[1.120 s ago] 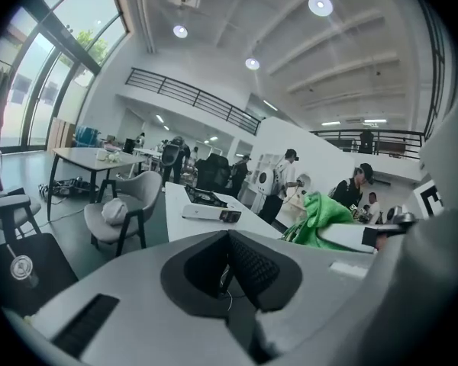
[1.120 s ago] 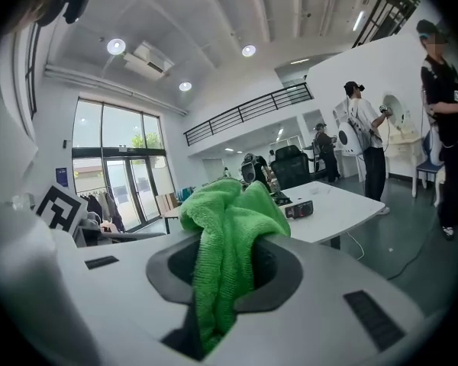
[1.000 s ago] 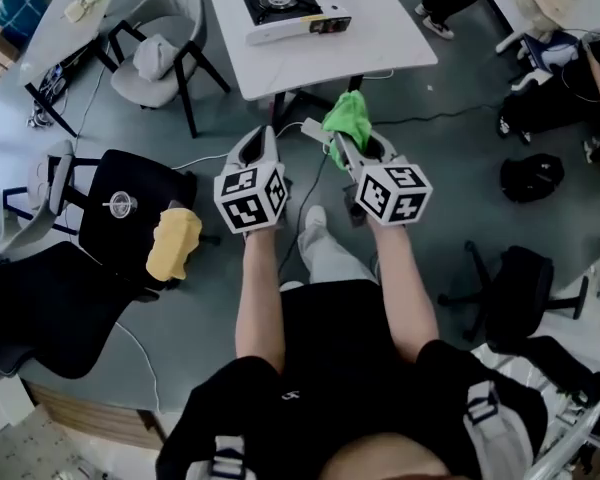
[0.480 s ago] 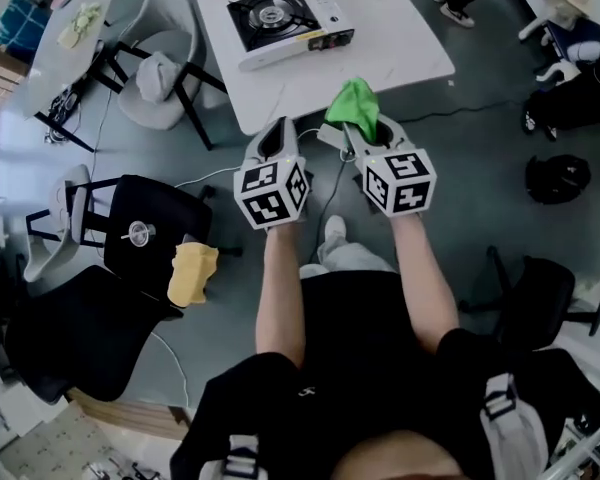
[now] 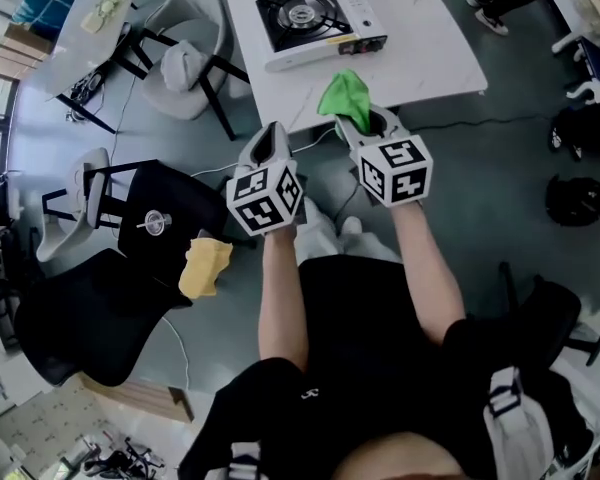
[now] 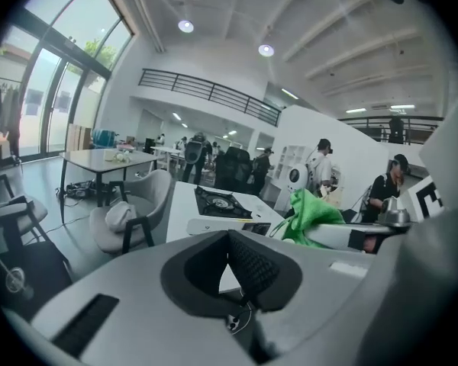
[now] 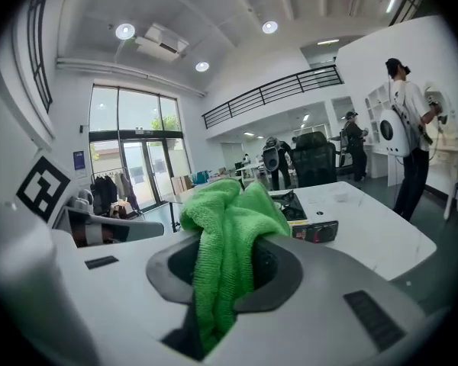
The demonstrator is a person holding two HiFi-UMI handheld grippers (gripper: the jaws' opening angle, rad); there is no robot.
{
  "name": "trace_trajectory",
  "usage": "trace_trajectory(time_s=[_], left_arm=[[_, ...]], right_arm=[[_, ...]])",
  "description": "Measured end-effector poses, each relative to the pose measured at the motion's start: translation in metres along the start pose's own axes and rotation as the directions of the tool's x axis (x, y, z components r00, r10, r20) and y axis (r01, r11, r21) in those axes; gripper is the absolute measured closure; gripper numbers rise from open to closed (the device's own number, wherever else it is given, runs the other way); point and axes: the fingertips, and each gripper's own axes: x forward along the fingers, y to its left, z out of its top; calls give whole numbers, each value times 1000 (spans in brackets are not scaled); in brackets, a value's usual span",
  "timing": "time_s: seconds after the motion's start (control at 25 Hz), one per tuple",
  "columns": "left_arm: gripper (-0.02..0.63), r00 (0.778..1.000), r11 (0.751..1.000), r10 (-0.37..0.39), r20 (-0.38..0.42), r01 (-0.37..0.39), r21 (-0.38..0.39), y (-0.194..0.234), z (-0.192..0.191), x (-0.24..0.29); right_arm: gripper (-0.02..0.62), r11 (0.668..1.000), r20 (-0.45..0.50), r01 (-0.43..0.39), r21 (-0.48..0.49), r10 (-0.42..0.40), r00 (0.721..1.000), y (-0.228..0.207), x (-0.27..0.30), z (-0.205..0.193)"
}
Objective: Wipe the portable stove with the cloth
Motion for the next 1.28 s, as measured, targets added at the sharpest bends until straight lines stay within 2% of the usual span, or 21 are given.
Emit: trace_trajectory(time_s=[0.08, 0.2, 0.28, 0.44, 0.76, 0.96, 1.08, 1.28], left_arm=[[607, 999, 999, 45, -15, -45, -22, 15, -4, 10], [607, 996, 997, 75, -44, -77, -30, 25, -11, 33], [607, 995, 995, 93, -40, -95, -39, 33, -11, 48], [607, 996, 996, 83, -25, -84, -44, 47, 7, 83], [607, 994, 996, 87, -70, -90, -27, 84, 35, 136], [607, 987, 994, 94, -127, -101, -46, 114, 24, 159], [607, 984, 994, 66, -163, -80, -79, 129, 7, 173], [607, 981, 990, 45, -188, -69, -122, 153, 8, 196]], right_arm=[[534, 1000, -5, -1, -29, 0, 1000, -2, 13, -3], [534, 996, -6, 76, -54, -76, 997, -29, 26, -1], [534, 994, -7, 94, -51, -94, 996, -43, 38, 3], [534, 993, -6, 107, -48, -107, 994, -61, 73, 14], [534, 999, -36, 3, -49, -5, 999, -45, 158, 34], [534, 996, -101, -26, -90, 17, 995, -40, 200, 20], [534, 993, -167, -34, -114, 15, 986, -41, 221, 4], [534, 978, -238, -108, -180, 63, 969, -29, 259, 0]])
